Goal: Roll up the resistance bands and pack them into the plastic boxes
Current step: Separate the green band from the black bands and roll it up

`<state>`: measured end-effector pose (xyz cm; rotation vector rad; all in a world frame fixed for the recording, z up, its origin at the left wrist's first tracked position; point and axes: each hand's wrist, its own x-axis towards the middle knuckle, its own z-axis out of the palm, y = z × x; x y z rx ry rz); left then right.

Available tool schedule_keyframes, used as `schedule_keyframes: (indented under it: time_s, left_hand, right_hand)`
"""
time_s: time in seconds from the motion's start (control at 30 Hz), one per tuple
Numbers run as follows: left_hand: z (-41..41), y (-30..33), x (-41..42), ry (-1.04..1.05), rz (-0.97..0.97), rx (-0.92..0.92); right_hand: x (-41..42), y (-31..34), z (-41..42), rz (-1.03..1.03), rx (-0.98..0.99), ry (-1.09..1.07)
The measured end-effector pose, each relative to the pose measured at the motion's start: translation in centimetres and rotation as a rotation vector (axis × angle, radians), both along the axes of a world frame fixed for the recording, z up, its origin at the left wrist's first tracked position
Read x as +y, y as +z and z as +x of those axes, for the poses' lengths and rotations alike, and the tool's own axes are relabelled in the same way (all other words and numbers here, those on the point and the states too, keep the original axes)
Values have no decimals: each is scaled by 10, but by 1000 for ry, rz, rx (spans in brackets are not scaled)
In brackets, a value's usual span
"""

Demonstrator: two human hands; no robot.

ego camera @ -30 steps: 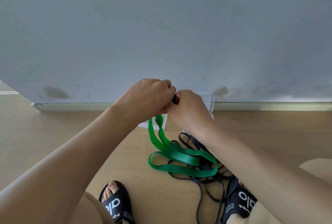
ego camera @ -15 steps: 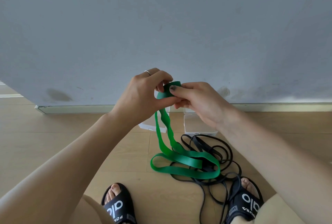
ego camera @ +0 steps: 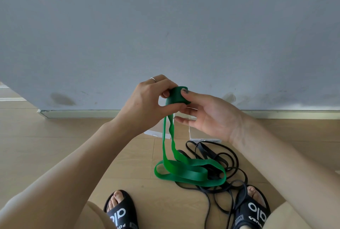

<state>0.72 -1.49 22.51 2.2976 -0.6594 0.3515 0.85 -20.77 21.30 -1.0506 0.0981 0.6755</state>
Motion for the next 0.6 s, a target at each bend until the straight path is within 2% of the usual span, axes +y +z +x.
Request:
schedule_keyframes:
  time_s: [0.2, 0.3, 0.43, 0.6]
  left_hand:
    - [-1, 5, -3, 1, -50, -35]
    - [3, 8, 0, -42, -27, -17]
    - [6, 7, 5, -71, 26, 9]
    - [4, 9, 6, -74, -31, 45]
  right_hand:
    - [4, 0, -3, 216, 76, 2]
    - [6, -6, -4, 257, 95, 24]
    - [8, -14, -6, 224, 66, 63]
    - [5, -11, 8, -29, -170, 140]
